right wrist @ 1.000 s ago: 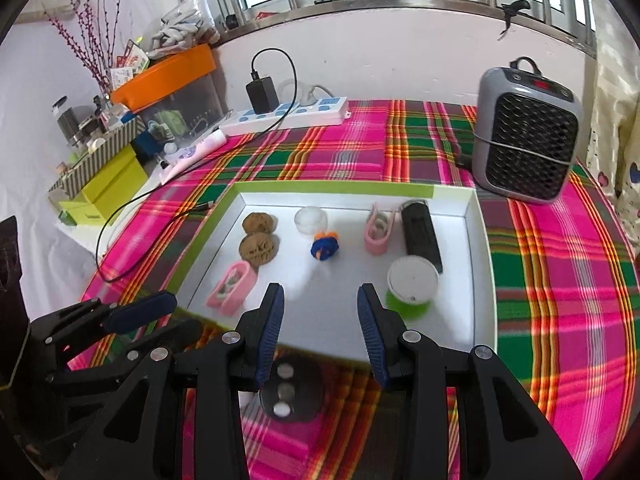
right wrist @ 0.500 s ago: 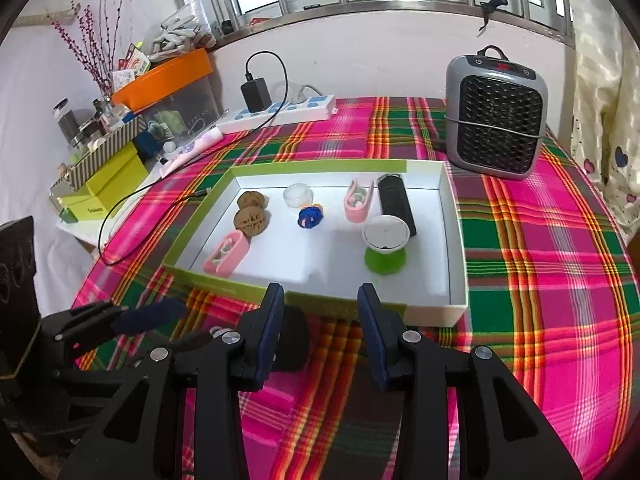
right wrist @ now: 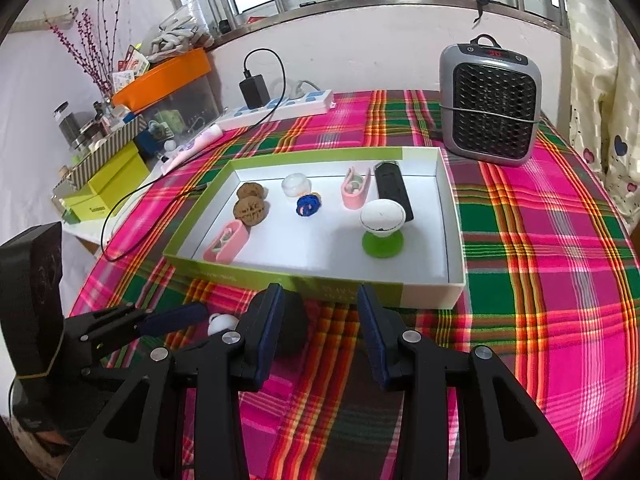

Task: Organize objects
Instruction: 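Move the left tool to the white knob while the right tool moves to the black dotted disc, then close the left tool on the white knob while the right tool grips the black dotted disc, then carry the white knob in the left tool and black disc in the right tool into the box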

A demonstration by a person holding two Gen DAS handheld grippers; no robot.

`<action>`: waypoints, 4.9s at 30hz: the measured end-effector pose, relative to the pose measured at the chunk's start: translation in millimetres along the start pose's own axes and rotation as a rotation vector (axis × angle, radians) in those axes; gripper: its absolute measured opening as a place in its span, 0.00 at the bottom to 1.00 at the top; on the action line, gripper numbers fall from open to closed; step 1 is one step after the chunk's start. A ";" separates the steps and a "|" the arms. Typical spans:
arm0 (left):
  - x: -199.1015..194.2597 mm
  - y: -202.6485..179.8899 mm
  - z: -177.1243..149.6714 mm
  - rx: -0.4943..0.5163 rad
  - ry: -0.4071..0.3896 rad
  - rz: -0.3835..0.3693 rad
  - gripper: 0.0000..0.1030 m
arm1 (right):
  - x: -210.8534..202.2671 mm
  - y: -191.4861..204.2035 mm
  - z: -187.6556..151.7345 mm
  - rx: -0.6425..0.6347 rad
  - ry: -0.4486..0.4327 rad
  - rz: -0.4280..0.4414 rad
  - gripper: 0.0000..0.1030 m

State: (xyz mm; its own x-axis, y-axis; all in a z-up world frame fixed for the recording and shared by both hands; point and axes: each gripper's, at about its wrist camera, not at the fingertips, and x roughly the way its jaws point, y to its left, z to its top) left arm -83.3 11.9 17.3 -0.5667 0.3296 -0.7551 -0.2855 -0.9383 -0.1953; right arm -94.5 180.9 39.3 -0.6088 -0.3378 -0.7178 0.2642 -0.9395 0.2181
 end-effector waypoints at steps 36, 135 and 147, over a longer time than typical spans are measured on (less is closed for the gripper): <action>-10.4 27.5 -7.2 -0.064 -0.031 0.024 0.29 | 33.8 41.9 -18.4 -0.158 0.078 -0.034 0.45; 30.2 10.1 65.5 0.086 -0.039 0.084 0.29 | 79.4 10.5 58.3 -0.254 0.111 -0.059 0.40; 31.6 8.0 67.1 0.108 -0.040 0.099 0.30 | 89.9 13.8 58.3 -0.293 0.140 -0.073 0.40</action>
State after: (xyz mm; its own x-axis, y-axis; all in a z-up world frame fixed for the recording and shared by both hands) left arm -155.4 21.9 33.9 -0.6263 0.2420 -0.7410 -0.3072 -0.9503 -0.0507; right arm -189.3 134.3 16.4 -0.5309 -0.2405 -0.8126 0.4398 -0.8979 -0.0216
